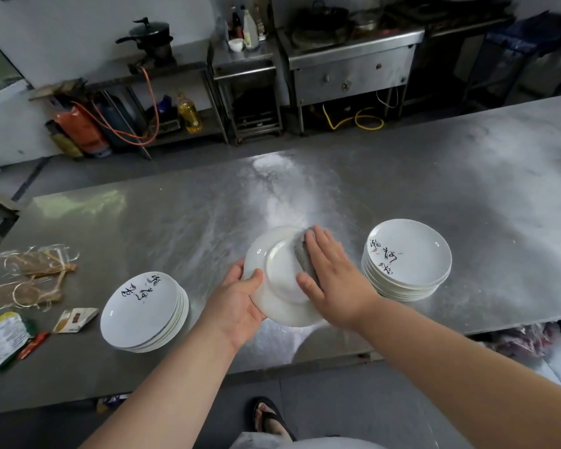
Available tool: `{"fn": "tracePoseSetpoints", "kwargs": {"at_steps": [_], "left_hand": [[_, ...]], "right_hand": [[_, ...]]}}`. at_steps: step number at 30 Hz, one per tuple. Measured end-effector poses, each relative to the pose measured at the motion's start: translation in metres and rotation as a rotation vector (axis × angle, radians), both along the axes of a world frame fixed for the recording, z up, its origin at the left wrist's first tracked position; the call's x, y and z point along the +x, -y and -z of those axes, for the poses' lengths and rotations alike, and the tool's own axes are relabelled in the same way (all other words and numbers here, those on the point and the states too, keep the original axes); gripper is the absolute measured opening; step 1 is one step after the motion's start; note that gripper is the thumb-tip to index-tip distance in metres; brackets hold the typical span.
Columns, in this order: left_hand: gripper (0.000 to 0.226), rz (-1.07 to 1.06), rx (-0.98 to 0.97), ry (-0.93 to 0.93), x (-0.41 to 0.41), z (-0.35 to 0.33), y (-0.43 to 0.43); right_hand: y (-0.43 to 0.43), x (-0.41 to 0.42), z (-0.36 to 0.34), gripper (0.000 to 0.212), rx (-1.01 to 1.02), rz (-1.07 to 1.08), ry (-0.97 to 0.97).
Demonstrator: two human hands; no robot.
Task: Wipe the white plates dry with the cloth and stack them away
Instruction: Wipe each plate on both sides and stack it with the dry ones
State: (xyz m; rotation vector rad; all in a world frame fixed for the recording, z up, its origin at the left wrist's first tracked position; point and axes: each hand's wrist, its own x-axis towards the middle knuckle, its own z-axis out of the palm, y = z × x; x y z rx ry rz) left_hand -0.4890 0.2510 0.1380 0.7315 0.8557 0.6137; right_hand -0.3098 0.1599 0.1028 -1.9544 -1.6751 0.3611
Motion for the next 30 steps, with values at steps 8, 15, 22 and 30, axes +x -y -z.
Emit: {"fn": "tracePoseSetpoints", "kwargs": {"at_steps": [8,15,22,30], "left_hand": [[0.037,0.186,0.142,-0.051,0.0,-0.014,-0.003],[0.033,0.187,0.109,-0.087,0.001,-0.005,0.001],[0.028,0.061,0.116,-0.025,0.003,-0.015,-0.014],[0.028,0.055,0.145,0.026,0.016,-0.023,-0.013]], "right_hand": [[-0.033,0.002,-0.024,0.051,0.291,-0.114,0.121],[-0.026,-0.009,-0.022,0.049,0.181,0.06,0.069],[-0.012,0.008,-0.013,0.057,0.014,0.283,-0.132],[-0.024,0.017,-0.02,0.068,0.088,0.26,-0.156]]}}
